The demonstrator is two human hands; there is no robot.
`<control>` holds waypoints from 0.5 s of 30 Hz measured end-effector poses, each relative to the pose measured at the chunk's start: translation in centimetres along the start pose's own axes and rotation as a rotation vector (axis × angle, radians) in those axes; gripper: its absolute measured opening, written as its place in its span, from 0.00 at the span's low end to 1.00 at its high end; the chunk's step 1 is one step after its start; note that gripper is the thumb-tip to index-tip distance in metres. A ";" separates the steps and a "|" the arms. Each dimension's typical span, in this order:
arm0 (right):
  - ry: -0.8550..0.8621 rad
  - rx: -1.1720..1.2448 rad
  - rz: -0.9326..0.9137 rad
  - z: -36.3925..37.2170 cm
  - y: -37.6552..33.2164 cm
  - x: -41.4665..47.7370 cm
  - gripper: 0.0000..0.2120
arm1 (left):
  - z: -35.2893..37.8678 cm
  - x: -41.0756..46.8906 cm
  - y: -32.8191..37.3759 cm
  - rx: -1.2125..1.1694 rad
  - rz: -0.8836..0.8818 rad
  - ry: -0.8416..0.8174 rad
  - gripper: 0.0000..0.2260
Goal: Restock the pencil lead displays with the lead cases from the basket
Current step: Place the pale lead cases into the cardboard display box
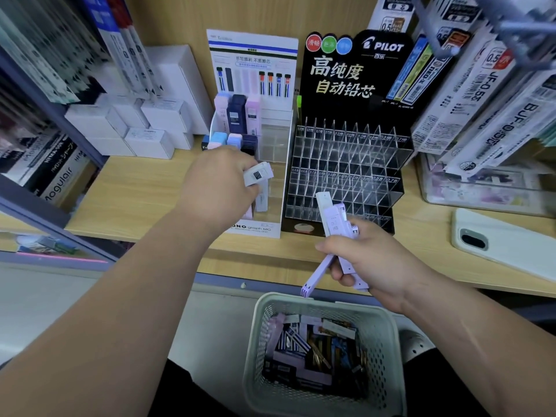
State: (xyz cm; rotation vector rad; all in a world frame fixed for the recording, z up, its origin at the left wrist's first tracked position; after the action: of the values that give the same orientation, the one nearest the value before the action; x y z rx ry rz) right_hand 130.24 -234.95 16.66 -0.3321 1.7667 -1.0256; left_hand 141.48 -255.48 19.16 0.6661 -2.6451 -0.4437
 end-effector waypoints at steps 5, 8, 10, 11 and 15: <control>-0.007 0.008 0.004 0.2 0.0 0.0 0.08 | 0.5 0.2 0.0 0.048 0.020 0.002 0.05; -0.016 0.027 -0.011 0.4 -0.2 0.1 0.09 | 0.0 -0.1 0.5 -0.016 -0.007 0.043 0.08; -0.040 0.034 -0.030 0.6 -0.4 0.0 0.09 | -0.5 -0.4 1.5 -0.238 -0.104 0.080 0.07; -0.056 0.033 -0.041 0.8 -0.6 0.0 0.09 | -0.7 -0.8 2.2 -0.427 -0.172 0.072 0.06; -0.112 0.000 -0.086 1.9 -1.1 -0.2 0.09 | -0.4 -2.4 4.4 -1.027 -0.425 -0.187 0.05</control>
State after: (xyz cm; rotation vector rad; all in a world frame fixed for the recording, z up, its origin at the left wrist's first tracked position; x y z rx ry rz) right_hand 131.71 -236.38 17.46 -0.4595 1.6637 -1.0477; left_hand 141.90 -250.71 20.55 0.8118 -1.9635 -1.8582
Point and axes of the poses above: each hand's wrist, its own x-axis towards the middle knuckle, its own z-axis out of the palm, y = z × x, the point moved 1 cm from there along x, towards the middle knuckle, and after that the axes turned 9 degrees about z, right-handed, at the moved point
